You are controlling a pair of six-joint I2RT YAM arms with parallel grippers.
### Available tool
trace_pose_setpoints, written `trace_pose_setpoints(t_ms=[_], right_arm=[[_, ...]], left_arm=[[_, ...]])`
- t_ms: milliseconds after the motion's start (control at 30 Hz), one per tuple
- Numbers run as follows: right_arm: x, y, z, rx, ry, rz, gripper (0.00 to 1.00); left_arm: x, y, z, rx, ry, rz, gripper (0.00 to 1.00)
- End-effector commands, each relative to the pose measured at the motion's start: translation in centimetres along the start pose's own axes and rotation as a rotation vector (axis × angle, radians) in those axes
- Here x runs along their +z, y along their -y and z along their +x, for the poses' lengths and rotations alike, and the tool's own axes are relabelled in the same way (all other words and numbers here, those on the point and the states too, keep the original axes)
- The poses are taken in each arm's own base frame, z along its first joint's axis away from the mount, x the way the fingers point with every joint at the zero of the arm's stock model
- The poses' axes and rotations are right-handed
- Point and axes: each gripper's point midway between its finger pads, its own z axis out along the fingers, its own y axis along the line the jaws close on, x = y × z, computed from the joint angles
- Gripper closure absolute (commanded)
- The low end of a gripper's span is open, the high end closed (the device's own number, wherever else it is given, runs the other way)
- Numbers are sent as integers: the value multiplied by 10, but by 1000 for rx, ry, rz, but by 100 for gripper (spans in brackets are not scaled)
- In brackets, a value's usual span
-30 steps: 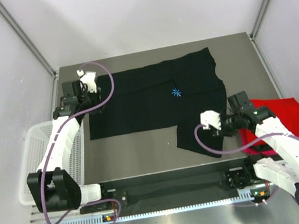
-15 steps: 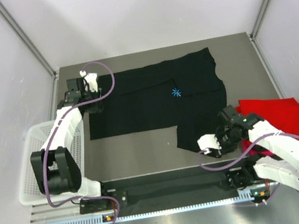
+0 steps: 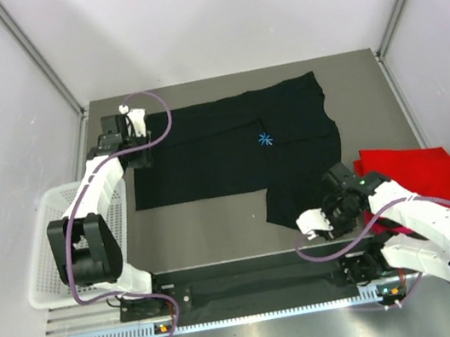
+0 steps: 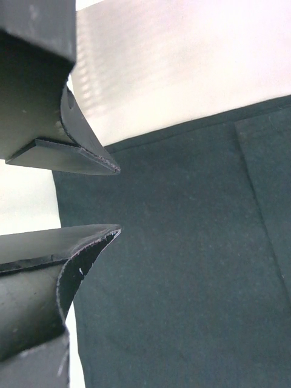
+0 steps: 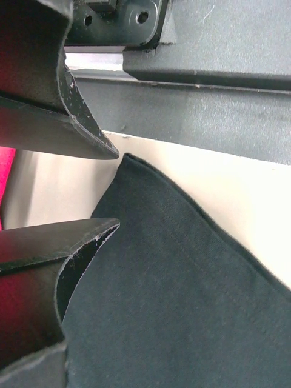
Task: Fold and stack the t-shirts
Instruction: Fold the tshirt
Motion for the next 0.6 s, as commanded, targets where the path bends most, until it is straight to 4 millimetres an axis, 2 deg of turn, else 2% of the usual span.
trace_pose_setpoints(t_ms=[0, 233, 300, 333, 467, 567], right_arm=[[3, -4, -8, -44, 31, -35, 56], [14, -10, -5, -30, 7, -92, 56], [17, -11, -4, -26, 4, -88, 60], [18, -8, -4, -32, 2, -77, 62], [15, -1, -6, -22, 3, -35, 87], [1, 10, -10, -16, -5, 25, 93]], left_arm=[[-6, -10, -19, 3, 46, -35, 57], [-5, -12, -20, 3, 40, -44, 57], [-4, -13, -19, 3, 35, -46, 57], [-5, -12, -20, 4, 38, -46, 57], [-4, -12, -17, 8, 30, -45, 57], [-5, -7, -14, 41, 24, -12, 57]])
